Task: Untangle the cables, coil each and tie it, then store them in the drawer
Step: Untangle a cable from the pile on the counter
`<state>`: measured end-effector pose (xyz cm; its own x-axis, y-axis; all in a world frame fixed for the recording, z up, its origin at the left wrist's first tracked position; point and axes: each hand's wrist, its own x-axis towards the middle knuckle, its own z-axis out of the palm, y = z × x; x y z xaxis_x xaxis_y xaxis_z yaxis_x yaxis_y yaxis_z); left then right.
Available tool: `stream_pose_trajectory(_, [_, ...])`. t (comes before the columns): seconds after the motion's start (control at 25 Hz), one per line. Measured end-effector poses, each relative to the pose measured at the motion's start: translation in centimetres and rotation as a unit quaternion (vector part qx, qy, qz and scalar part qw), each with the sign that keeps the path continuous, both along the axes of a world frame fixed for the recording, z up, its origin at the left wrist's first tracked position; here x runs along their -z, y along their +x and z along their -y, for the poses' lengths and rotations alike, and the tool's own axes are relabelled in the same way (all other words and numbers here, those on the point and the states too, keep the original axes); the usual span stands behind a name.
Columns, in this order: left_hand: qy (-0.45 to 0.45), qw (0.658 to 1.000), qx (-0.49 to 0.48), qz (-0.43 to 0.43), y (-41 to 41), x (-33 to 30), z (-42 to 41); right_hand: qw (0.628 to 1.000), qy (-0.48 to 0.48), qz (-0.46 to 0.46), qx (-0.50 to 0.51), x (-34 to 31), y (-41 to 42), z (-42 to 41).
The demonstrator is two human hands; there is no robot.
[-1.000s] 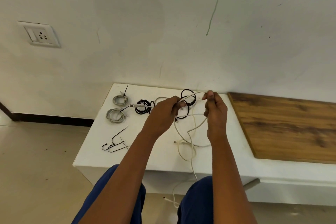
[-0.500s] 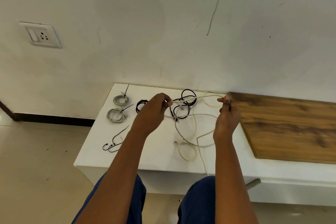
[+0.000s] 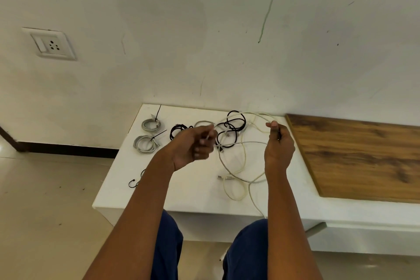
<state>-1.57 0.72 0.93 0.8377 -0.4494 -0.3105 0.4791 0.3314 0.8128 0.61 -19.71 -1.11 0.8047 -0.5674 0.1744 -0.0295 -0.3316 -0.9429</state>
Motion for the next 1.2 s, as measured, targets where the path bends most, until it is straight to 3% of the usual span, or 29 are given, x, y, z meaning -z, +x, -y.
stream_pose_trajectory(0.16, [-0.201,0.977,-0.06,-0.04,-0.1,-0.5,0.0,0.996,-0.015,-0.026,-0.087,0.7,-0.1,-0.4])
stream_pose_trajectory(0.32, [-0.432,0.891,-0.129,-0.052,0.2,-1.2,-0.3,0.977,-0.067,-0.083,-0.182,0.7,-0.1,-0.6])
stream_pose_trajectory(0.56, [-0.512,0.765,-0.387,-0.056,0.9,-1.5,-1.2,0.897,-0.016,-0.164,-0.409,-0.5,-1.2,-0.7])
stream_pose_trajectory(0.64, [-0.415,0.796,-0.439,-0.035,1.2,-1.2,-0.9,0.871,-0.02,-0.192,-0.452,-0.8,-1.5,-1.0])
stream_pose_trajectory(0.76, [-0.135,0.854,-0.502,0.008,1.4,-0.1,0.3,0.844,-0.026,-0.187,-0.502,-1.4,-1.7,-1.6])
stream_pose_trajectory(0.88, [0.072,0.864,-0.493,0.07,1.5,1.3,1.1,0.838,-0.043,-0.152,-0.522,-1.6,-1.9,-2.3])
stream_pose_trajectory(1.0, [0.287,0.851,-0.399,0.185,1.5,2.3,1.8,0.843,-0.071,-0.115,-0.521,-1.5,-2.0,-2.7])
stream_pose_trajectory(1.12, [0.299,0.875,-0.282,0.256,0.8,2.3,2.8,0.865,-0.096,-0.073,-0.487,-1.4,-1.8,-2.8])
stream_pose_trajectory(1.2, [0.278,0.898,-0.225,0.255,0.1,2.1,3.3,0.893,-0.092,-0.037,-0.44,-1.3,-1.5,-2.7])
